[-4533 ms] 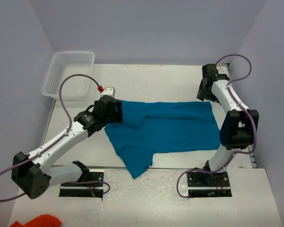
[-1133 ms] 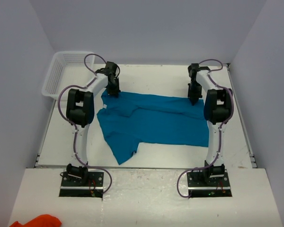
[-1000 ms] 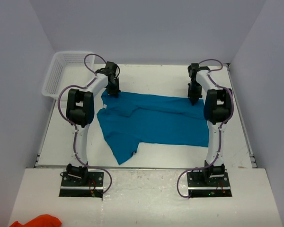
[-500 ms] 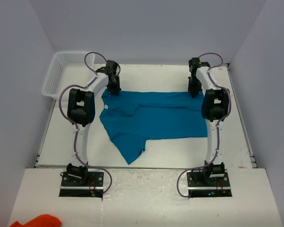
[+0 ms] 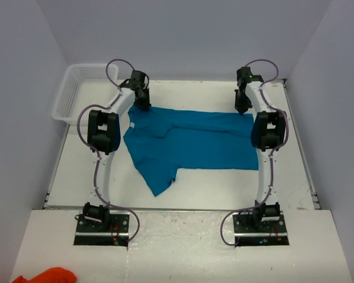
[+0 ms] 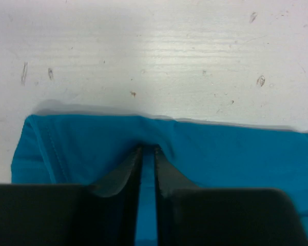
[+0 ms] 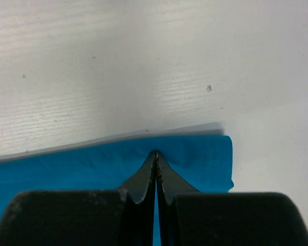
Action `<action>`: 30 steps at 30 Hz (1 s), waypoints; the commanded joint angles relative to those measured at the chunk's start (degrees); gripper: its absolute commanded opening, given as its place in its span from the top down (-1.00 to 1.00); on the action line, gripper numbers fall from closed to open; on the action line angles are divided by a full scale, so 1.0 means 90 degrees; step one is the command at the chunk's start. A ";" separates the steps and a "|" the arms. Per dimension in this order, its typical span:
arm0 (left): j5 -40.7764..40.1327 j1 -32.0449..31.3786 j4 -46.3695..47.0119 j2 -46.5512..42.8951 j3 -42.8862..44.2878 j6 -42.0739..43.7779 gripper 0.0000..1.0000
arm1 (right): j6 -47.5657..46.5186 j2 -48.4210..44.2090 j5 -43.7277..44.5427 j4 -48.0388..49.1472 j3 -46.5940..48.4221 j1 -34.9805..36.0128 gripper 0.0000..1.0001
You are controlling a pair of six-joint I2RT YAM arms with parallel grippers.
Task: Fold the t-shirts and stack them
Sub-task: Fold the flattened tshirt in 1/3 of the way, then grap the side of the flattened tshirt closest away from the robot with both arms
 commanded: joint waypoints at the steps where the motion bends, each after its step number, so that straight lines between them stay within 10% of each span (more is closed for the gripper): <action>1: 0.0324 0.0058 0.0399 -0.0143 0.0195 0.0228 0.68 | -0.0224 -0.0425 -0.0184 0.0409 0.0202 -0.0031 1.00; 5: 0.0549 0.0058 0.0730 -0.0766 -0.0361 0.0082 -0.15 | -0.0264 -0.1294 -0.0418 0.1101 -0.0460 -0.0021 0.97; 11: 0.0325 -0.0059 0.0809 -0.1841 -0.0743 0.0179 -0.77 | -0.0303 -0.2894 -0.0780 0.1514 -0.0834 0.0047 0.45; 15: 0.0169 -0.0342 0.0770 -0.3207 -0.0968 0.0267 -1.00 | -0.0041 -0.4017 -0.0780 0.1250 -0.1037 0.0096 -0.49; 22: -0.0876 -0.1904 -0.0205 -0.5736 -0.3113 -0.0679 -0.95 | 0.1717 -0.7435 -0.0809 0.1767 -0.5037 0.0086 -0.69; 30: -0.1628 -0.2783 -0.1134 -0.8238 -0.6396 -0.2867 -0.34 | 0.2002 -0.9166 -0.0690 0.1914 -0.7933 0.0096 -0.63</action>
